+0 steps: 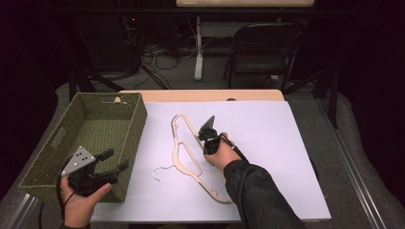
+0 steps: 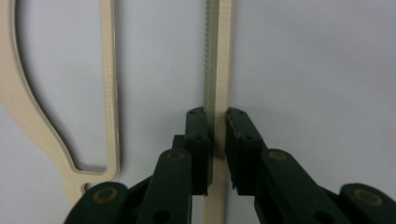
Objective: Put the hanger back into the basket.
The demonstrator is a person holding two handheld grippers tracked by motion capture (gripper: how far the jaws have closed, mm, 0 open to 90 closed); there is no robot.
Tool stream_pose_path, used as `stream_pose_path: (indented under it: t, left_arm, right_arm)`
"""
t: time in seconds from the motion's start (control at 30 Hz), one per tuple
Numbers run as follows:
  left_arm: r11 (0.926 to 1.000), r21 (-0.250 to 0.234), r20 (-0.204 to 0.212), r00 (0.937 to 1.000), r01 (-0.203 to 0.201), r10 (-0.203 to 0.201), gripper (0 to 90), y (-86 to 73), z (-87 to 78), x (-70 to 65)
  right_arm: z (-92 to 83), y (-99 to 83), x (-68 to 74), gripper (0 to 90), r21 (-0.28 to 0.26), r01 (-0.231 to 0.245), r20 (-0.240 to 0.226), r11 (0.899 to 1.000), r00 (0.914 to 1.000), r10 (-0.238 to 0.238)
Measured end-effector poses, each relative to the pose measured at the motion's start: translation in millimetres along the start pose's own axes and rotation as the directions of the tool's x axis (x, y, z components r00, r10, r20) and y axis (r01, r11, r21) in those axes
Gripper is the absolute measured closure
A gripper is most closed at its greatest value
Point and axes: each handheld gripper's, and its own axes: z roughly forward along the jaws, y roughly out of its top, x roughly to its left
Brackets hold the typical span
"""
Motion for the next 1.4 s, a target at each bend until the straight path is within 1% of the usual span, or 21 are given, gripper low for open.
stream_pose_path:
  t: [0.27,0.3,0.4,0.6,0.7,0.77,0.8,0.83,0.87,0.9,0.93,0.97,1.0,1.07,1.13,1.2,1.23,1.27,1.3,1.33,1.4]
  left_arm:
    - [1.0000,-0.002,0.001,1.0000,-0.002,0.002,30.3,0.1,0.6,-0.6]
    - [1.0000,-0.001,0.001,1.0000,-0.002,0.002,30.3,0.0,0.7,-0.7]
    - [1.0000,0.000,0.002,1.0000,-0.001,0.001,30.3,0.0,0.7,-0.9]
    - [1.0000,0.000,0.003,1.0000,-0.003,0.003,30.3,0.2,0.7,-1.3]
    - [1.0000,0.001,0.008,1.0000,-0.006,0.006,30.3,0.5,1.4,-2.7]
    - [1.0000,0.002,0.014,0.9999,-0.007,0.007,30.3,0.7,2.4,-4.4]
    - [0.9999,0.006,0.016,0.9998,-0.011,0.010,30.3,1.0,2.6,-5.4]
    - [0.9999,0.005,0.021,0.9997,-0.014,0.014,30.3,1.0,3.2,-6.4]
    - [0.9999,0.003,0.024,0.9996,-0.015,0.015,30.3,1.0,4.0,-7.6]
    - [0.9999,0.004,0.028,0.9995,-0.015,0.015,30.3,1.1,4.6,-9.1]
    - [0.9998,0.006,0.035,0.9992,-0.021,0.021,30.3,1.2,5.4,-10.4]
    - [0.9998,0.004,0.042,0.9989,-0.020,0.020,30.3,1.2,6.5,-12.4]
    - [0.9997,0.007,0.052,0.9984,-0.022,0.022,30.5,1.3,7.4,-14.1]
    - [0.9996,0.005,0.066,0.9975,-0.026,0.026,30.9,0.9,10.4,-19.2]
    - [0.9993,0.013,0.086,0.9958,-0.034,0.033,30.9,0.8,13.7,-24.7]
    - [0.9991,0.014,0.104,0.9939,-0.040,0.038,31.0,0.2,17.7,-31.2]
    - [0.9987,0.018,0.117,0.9922,-0.047,0.044,31.2,-0.2,21.3,-37.4]
    - [0.9989,0.018,0.129,0.9907,-0.044,0.042,31.5,-0.8,23.4,-40.5]
    - [0.9988,0.020,0.140,0.9892,-0.045,0.042,31.6,-1.6,25.5,-43.8]
    - [0.9984,0.022,0.149,0.9876,-0.052,0.048,31.8,-2.3,27.9,-47.3]
    - [0.9980,0.026,0.157,0.9862,-0.057,0.052,32.0,-3.0,30.4,-50.8]
  right_arm:
    - [-0.8,-1.8,-3.4,80.0,-0.017,-0.009,-0.028,1.000,0.9996,0.009]
    - [-0.9,-2.8,-4.0,80.0,-0.031,-0.009,-0.034,0.999,0.9994,0.008]
    - [-3.4,-3.4,-4.5,80.0,-0.020,-0.008,-0.036,1.000,0.9993,0.008]
    - [-6.7,-8.5,-8.2,80.0,-0.034,0.002,-0.051,0.999,0.9987,-0.004]
    - [-8.0,-12.3,-14.0,80.0,-0.026,-0.009,-0.077,1.000,0.9970,0.007]
    - [-8.3,-13.3,-15.5,80.0,-0.031,-0.013,-0.079,0.999,0.9968,0.011]
    - [-8.8,-14.6,-17.2,80.0,-0.039,-0.020,-0.090,0.999,0.9958,0.016]
    - [-2.7,-18.0,-17.7,80.0,-0.137,-0.057,-0.135,0.989,0.9902,0.038]
    - [0.9,-20.9,-17.9,80.0,-0.202,-0.096,-0.168,0.975,0.9839,0.062]
    - [-2.8,-21.5,-21.0,80.0,-0.175,-0.078,-0.169,0.982,0.9844,0.048]
    - [-9.8,-21.9,-23.9,80.0,-0.107,-0.054,-0.153,0.993,0.9876,0.038]
    - [-15.5,-22.3,-26.7,80.1,-0.060,-0.036,-0.141,0.998,0.9896,0.028]
    - [-18.8,-24.2,-28.8,80.0,-0.057,-0.039,-0.142,0.998,0.9894,0.030]
    - [-19.3,-29.6,-31.8,80.0,-0.132,-0.075,-0.179,0.988,0.9826,0.051]
    - [-24.3,-33.8,-36.2,80.0,-0.151,-0.086,-0.195,0.985,0.9792,0.056]
    - [-28.8,-40.6,-40.9,80.0,-0.193,-0.121,-0.221,0.974,0.9723,0.077]
    - [-23.4,-43.9,-40.9,80.0,-0.294,-0.161,-0.254,0.942,0.9634,0.085]
    - [-25.5,-45.7,-42.9,80.0,-0.289,-0.159,-0.256,0.944,0.9630,0.084]
    - [-28.3,-47.4,-44.2,80.0,-0.269,-0.159,-0.256,0.950,0.9625,0.088]
    - [-27.6,-49.4,-45.1,80.0,-0.296,-0.169,-0.269,0.940,0.9592,0.088]
    - [-29.3,-50.9,-45.9,80.0,-0.288,-0.175,-0.273,0.942,0.9574,0.095]
